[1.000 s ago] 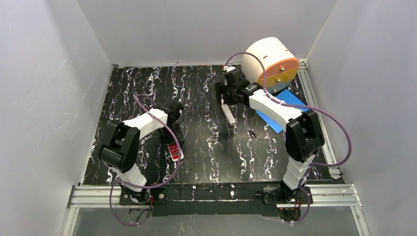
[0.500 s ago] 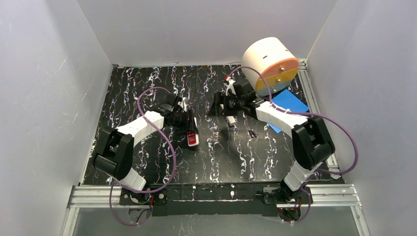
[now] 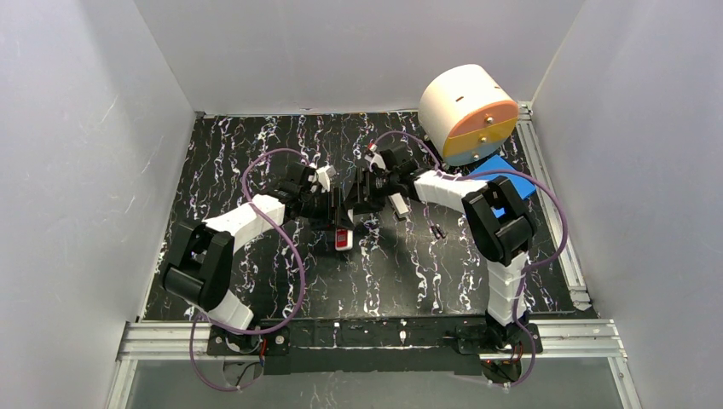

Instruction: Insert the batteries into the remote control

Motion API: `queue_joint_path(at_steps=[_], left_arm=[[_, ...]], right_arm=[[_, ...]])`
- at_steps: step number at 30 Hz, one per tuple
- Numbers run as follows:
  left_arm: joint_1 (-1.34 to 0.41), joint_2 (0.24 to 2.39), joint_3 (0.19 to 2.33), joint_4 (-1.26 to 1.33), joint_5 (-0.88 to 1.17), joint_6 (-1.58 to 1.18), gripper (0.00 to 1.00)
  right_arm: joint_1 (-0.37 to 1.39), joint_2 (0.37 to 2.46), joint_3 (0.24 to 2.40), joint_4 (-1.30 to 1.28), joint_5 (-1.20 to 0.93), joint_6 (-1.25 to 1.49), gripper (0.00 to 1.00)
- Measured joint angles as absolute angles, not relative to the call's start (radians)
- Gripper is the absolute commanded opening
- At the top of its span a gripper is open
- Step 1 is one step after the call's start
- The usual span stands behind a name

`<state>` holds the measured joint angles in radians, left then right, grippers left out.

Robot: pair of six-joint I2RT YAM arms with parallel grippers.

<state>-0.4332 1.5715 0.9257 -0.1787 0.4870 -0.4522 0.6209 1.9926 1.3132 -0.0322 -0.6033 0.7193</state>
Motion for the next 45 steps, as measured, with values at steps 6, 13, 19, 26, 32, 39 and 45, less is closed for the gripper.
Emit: queue_joint_path(at_steps=[6, 13, 19, 26, 32, 39, 45], left_arm=[[-0.433, 1.579, 0.934, -0.17, 0.498, -0.433, 0.62], [-0.44, 1.533, 0.975, -0.221, 0.365, -0.334, 0.72], [-0.47, 1.323, 0.944, -0.186, 0.297, -0.141, 0.76], [-0.521, 1.204, 0.867, -0.144, 0.323, 0.124, 0.76], [-0.523, 1.266, 0.835, -0.094, 0.324, 0.279, 0.57], [-0.518, 1.313, 0.854, -0.041, 0.287, 0.392, 0.22], [-0.531, 1.322, 0.897, -0.062, 0.306, 0.468, 0.0]], right_arm=[[0.628, 2.005, 1.36, -0.057, -0.602, 0.775, 0.16], [0.622, 2.004, 1.385, -0.138, -0.513, 0.941, 0.15], [0.606, 1.992, 1.385, -0.203, -0.439, 1.164, 0.14], [0.603, 1.964, 1.385, -0.258, -0.406, 1.456, 0.14], [0.603, 1.916, 1.401, -0.32, -0.39, 1.591, 0.14], [0.601, 1.883, 1.385, -0.349, -0.399, 1.672, 0.17], [0.583, 1.831, 1.33, -0.332, -0.415, 1.758, 0.63]])
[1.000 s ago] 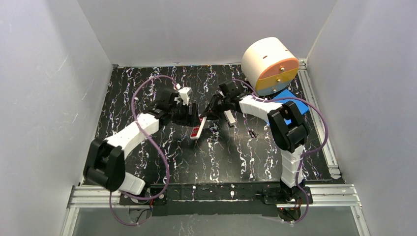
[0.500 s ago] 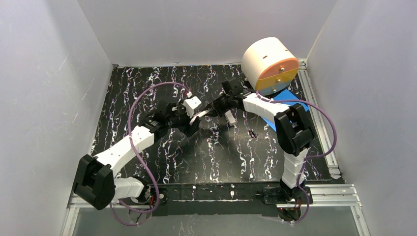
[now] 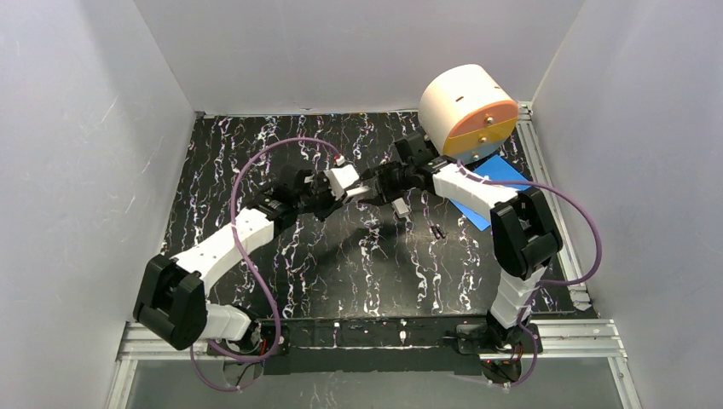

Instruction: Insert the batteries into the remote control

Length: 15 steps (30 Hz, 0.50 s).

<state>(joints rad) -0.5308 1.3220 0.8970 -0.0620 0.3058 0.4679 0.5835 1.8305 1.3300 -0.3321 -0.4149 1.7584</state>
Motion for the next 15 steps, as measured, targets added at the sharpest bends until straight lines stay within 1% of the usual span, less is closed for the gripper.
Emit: queue_joint_path(at_steps=[2, 5, 7, 10, 13, 15], left_arm=[[-0.53, 1.337, 0.92, -0.083, 0.321, 0.45, 0.0], [-0.529, 1.367, 0.965, -0.123, 0.339, 0.417, 0.0], [-0.527, 1.38, 0.999, -0.159, 0.356, 0.384, 0.0], [-0.522, 1.407, 1.077, -0.227, 0.403, 0.325, 0.0], [-0.506, 1.456, 1.176, -0.301, 0.478, 0.237, 0.0], [-0.482, 1.503, 1.253, -0.363, 0.562, 0.168, 0.0]], right_arm=[[0.582, 1.816, 1.317, -0.299, -0.434, 1.749, 0.62], [0.569, 1.789, 1.291, -0.216, -0.479, 1.689, 0.64], [0.546, 1.763, 1.258, -0.173, -0.517, 1.638, 0.67], [0.48, 1.703, 1.189, -0.126, -0.555, 1.55, 0.7], [0.391, 1.599, 1.105, -0.074, -0.568, 1.449, 0.71], [0.329, 1.511, 1.069, -0.043, -0.571, 1.341, 0.79]])
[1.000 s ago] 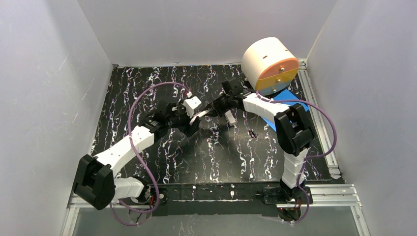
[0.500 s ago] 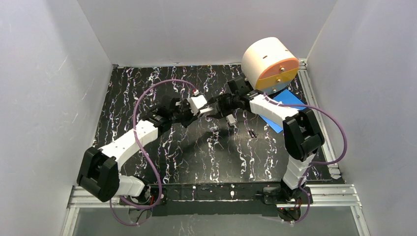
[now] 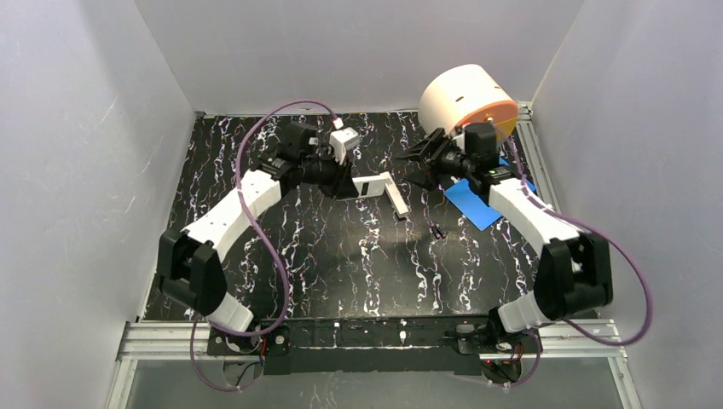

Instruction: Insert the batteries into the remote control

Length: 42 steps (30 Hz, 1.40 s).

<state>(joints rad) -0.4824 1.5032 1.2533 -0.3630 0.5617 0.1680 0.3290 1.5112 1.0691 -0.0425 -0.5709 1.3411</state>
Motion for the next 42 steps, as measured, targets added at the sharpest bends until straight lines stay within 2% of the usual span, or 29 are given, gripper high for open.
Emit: queue_joint_path(at_steps=[3, 6, 11, 13, 17, 18, 21, 25, 33, 42], left_arm=[[-0.439, 1.57, 1.327, -0.397, 0.726, 0.048, 0.0], [-0.399, 1.586, 1.307, -0.381, 0.878, -0.07, 0.0], [-0.342, 1.585, 1.211, -0.183, 1.123, -0.327, 0.0], [-0.328, 1.585, 1.198, -0.12, 1.188, -0.403, 0.0], [-0.322, 1.583, 1.198, -0.046, 1.284, -0.474, 0.0], [-0.322, 1.583, 1.198, -0.043, 1.302, -0.484, 0.0], [-0.323, 1.583, 1.198, -0.035, 1.335, -0.5, 0.0], [-0.323, 1.583, 1.198, -0.03, 1.354, -0.508, 0.0], [-0.302, 1.575, 1.198, 0.0, 1.43, -0.514, 0.0], [-0.296, 1.556, 1.171, 0.054, 1.443, -0.564, 0.0]], right_arm=[[0.303, 1.431, 1.087, -0.03, -0.591, 1.138, 0.89], [0.333, 1.39, 1.118, -0.043, -0.618, 0.933, 0.97], [0.395, 1.317, 1.077, -0.054, -0.662, 0.731, 0.97], [0.418, 1.309, 1.069, -0.057, -0.684, 0.675, 0.9], [0.456, 1.327, 1.069, -0.05, -0.733, 0.611, 0.66], [0.461, 1.336, 1.069, -0.039, -0.753, 0.612, 0.57], [0.464, 1.375, 1.069, 0.019, -0.806, 0.648, 0.47], [0.464, 1.411, 1.068, 0.083, -0.85, 0.711, 0.24], [0.45, 1.411, 1.015, 0.283, -0.961, 0.835, 0.15], [0.438, 1.463, 0.959, 0.592, -1.065, 1.024, 0.11]])
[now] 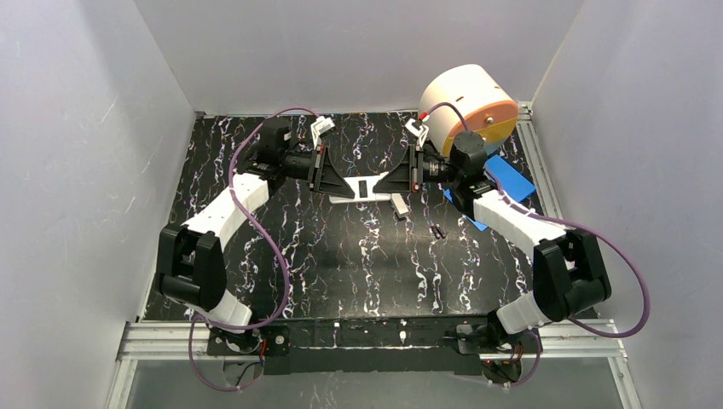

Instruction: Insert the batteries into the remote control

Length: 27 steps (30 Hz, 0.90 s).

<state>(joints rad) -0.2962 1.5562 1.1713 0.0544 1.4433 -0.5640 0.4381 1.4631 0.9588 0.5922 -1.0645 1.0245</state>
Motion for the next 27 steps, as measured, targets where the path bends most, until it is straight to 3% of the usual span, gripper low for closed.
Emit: queue_joint_path(at_steps=[17, 27], left_arm=[[-0.291, 1.546, 1.167, 0.086, 1.436, -0.568, 0.0], [-0.284, 1.544, 1.148, 0.086, 1.409, -0.538, 0.0]], right_arm=[[0.429, 1.482, 0.959, 0.69, -1.097, 1.034, 0.13], [0.426, 1.483, 1.006, 0.48, -1.089, 0.852, 0.14]])
